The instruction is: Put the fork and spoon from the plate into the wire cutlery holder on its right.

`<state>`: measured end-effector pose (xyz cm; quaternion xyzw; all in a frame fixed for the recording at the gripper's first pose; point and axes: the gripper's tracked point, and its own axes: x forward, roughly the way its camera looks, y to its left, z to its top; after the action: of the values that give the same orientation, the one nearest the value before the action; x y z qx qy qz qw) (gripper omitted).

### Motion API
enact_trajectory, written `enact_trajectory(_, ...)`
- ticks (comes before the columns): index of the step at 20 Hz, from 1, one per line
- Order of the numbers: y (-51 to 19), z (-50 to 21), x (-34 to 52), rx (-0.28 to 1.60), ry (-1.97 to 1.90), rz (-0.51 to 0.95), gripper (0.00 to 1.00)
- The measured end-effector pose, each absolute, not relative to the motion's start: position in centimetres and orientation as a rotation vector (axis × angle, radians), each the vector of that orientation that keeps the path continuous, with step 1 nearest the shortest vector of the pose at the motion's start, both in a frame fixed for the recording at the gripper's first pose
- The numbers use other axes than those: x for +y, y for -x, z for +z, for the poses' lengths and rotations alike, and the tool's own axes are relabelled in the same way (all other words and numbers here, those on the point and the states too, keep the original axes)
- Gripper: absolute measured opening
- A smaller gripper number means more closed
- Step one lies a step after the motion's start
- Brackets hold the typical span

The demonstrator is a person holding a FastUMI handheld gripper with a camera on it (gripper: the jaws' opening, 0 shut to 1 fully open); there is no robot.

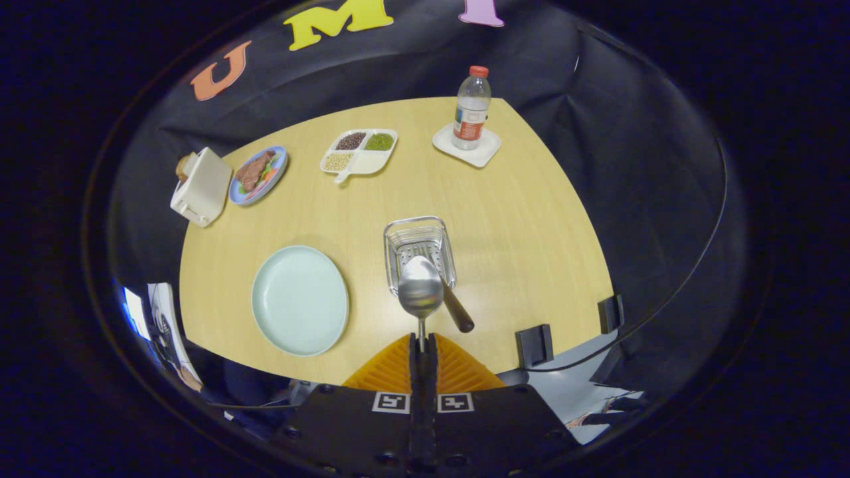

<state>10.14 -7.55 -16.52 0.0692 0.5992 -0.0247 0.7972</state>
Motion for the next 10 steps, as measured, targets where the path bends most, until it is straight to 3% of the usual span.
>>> enact_trajectory(10,-11.14,-17.39,-7.15,1.356,-0.124,-0.046,0.01)
